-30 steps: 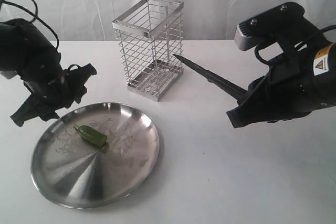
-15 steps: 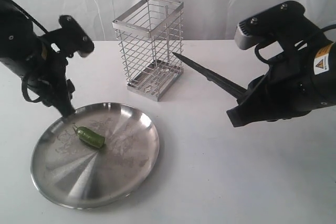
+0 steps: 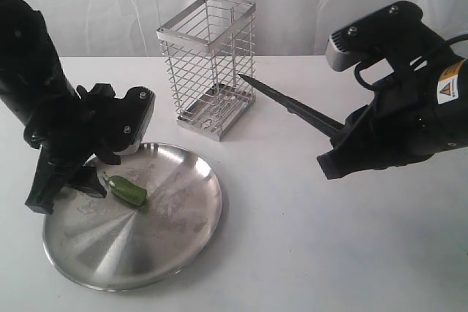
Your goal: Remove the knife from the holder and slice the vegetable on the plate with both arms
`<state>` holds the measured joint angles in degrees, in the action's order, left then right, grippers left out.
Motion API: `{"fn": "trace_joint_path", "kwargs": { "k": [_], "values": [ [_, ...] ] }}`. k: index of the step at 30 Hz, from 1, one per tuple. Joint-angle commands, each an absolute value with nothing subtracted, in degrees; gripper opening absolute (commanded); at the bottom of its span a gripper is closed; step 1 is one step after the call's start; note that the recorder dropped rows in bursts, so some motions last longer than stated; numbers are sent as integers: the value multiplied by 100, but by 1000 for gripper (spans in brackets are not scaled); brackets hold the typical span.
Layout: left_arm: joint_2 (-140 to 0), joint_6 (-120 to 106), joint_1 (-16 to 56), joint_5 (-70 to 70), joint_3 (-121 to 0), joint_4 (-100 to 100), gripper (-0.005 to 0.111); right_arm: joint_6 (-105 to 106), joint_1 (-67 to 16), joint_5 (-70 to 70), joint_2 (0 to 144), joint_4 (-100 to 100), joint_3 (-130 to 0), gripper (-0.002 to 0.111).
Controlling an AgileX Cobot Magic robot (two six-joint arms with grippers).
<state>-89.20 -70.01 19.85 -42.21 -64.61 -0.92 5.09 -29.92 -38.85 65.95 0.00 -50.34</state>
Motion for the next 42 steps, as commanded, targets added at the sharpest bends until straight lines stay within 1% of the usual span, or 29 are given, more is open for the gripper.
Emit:
{"fn": "trace_joint_path", "kwargs": {
  "k": [1, 6, 13, 18, 23, 39, 42],
  "values": [
    [-9097, -7648, 2010, -4183, -6459, -230, 54, 606, -2958, -3809, 6546, 0, -5075, 0],
    [-9475, -7971, 2010, -3950, -6459, 35, 54, 606, -2958, -3821, 6546, 0, -5075, 0],
    [-10009, -7960, 1980, -2932, -6459, 281, 54, 582, -2958, -3960, 6485, -45, -5075, 0],
    [-10339, -7960, 1750, -2809, -6459, 339, 54, 524, -2958, -3971, 6338, -67, -5075, 0],
    [-10375, -7982, 1544, -2492, -6459, 344, 54, 454, -2958, -3982, 6227, -67, -5075, 0],
    [-10710, -8633, 1544, -2467, -6459, -352, 54, 430, -2958, -3932, 6225, -67, -5075, 0],
    [-10855, -8610, 1544, -2652, -6459, -352, 54, 430, -2958, -3922, 6225, -56, -5075, 0]
  ]
}}
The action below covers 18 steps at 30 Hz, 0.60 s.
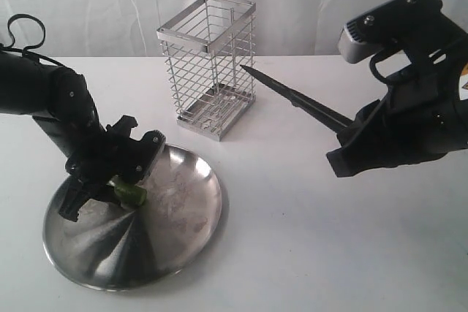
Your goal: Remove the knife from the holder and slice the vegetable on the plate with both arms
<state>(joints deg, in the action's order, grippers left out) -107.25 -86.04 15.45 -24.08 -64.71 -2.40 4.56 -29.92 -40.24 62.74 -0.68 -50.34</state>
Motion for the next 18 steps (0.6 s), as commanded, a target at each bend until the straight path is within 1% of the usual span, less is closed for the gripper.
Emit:
{"fn": "trace_joint_path", "kwargs": {
  "k": [1, 2, 3, 4, 5, 7, 10, 13, 15, 16, 18],
  "values": [
    [-10855, -8424, 1544, -2652, -6459, -352, 49, 401, -2958, -3922, 6225, -56, -5075, 0],
    [-10843, -8322, 1544, -2640, -6459, -352, 45, 371, -2958, -3922, 6225, -56, -5075, 0],
    [-10790, -8070, 1544, -2630, -6459, -357, 32, 371, -2958, -3922, 6225, -56, -5075, 0],
    [-10763, -7910, 1544, -2630, -6459, -357, 27, 374, -2958, -3912, 6225, -56, -5075, 0],
    [-10688, -7375, 1544, -2630, -6459, -458, 16, 374, -2958, -3854, 6225, -44, -5075, 0],
    [-10596, -7010, 1544, -2856, -6459, -703, 7, 361, -2958, -3752, 6225, -44, -5075, 0],
    [-10447, -7048, 1555, -3820, -6459, -1089, 7, 239, -2958, -3730, 6225, -56, -5075, 0],
    [-10370, -6530, 1555, -4051, -6459, -1284, 8, 218, -2958, -3770, 6225, -109, -5075, 0],
    [-10393, -6049, 1555, -3963, -6459, -1370, 15, 218, -2958, -3825, 6225, -172, -5075, 0],
    [-10413, -5798, 1555, -3960, -6459, -1370, 22, 218, -2958, -3853, 6225, -187, -5075, 0],
    [-10513, -5472, 1555, -3912, -6459, -1227, 39, 218, -2958, -3878, 6225, -187, -5075, 0]
  ]
}}
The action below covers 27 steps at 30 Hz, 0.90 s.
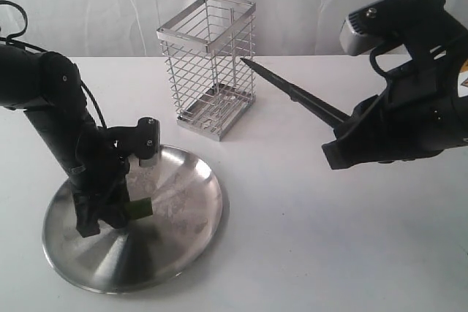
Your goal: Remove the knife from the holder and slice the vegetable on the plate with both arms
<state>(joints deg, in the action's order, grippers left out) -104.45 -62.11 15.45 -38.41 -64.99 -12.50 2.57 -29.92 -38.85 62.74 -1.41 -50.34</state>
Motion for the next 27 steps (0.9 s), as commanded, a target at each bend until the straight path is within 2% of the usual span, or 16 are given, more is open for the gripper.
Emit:
{"fn": "trace_joint_path", "kwargs": {
  "k": [1, 3, 11, 22, 27],
  "values": [
    [-10557, -5324, 1555, -3883, -6459, -1102, 47, 218, -2958, -3879, 6225, -198, -5075, 0],
    [-10650, -5044, 1555, -3828, -6459, -1023, 54, 218, -2958, -3888, 6225, -243, -5075, 0],
    [-10808, -4588, 1555, -3800, -6470, -921, 50, 204, -2958, -3963, 6216, -468, -5075, 0],
    [-9602, -2804, 1543, -3561, -6467, 302, 50, -530, -2958, -4957, 6216, -913, -5075, 0],
    [-9079, -2535, 1543, -3719, -6467, 102, 50, -490, -3247, -4647, 6312, -1641, -5075, 0]
  ]
}}
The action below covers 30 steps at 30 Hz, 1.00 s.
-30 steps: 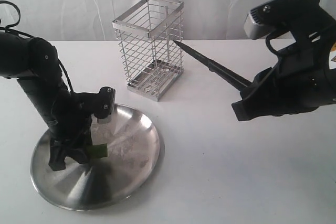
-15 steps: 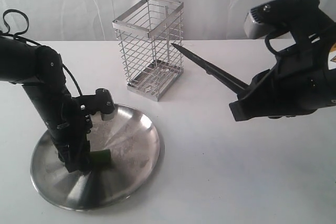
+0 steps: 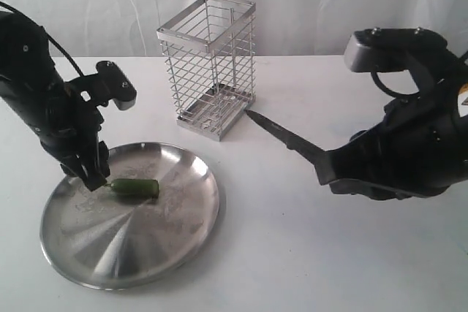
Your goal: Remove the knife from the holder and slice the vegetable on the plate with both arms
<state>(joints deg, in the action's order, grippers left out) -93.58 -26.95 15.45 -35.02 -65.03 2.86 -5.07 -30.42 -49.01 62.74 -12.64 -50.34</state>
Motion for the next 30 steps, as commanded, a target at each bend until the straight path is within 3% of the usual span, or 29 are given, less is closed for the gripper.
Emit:
{"fn": "trace_joint_path", "kwargs": {
  "k": [1, 6, 10, 16, 30],
  "values": [
    [-8978, -2501, 1543, -3759, -6467, 0, 50, -462, -3477, -4502, 6523, -1849, -5075, 0],
    [-8665, -1958, 1543, -3777, -6467, -30, 50, -1270, -4662, -3130, 7528, -1465, -5075, 0],
    [-8528, -1540, 1543, -3767, -6467, -30, 50, -4077, -5147, -2556, 8168, 1293, -5075, 0],
    [-8515, -946, 1543, -3735, -6467, -30, 50, -5258, -5665, -2101, 8611, 1810, -5075, 0],
    [-8515, -727, 1543, -3548, -6467, -178, 50, -10091, -6708, -2450, 9320, 5893, -5075, 0]
  ]
}}
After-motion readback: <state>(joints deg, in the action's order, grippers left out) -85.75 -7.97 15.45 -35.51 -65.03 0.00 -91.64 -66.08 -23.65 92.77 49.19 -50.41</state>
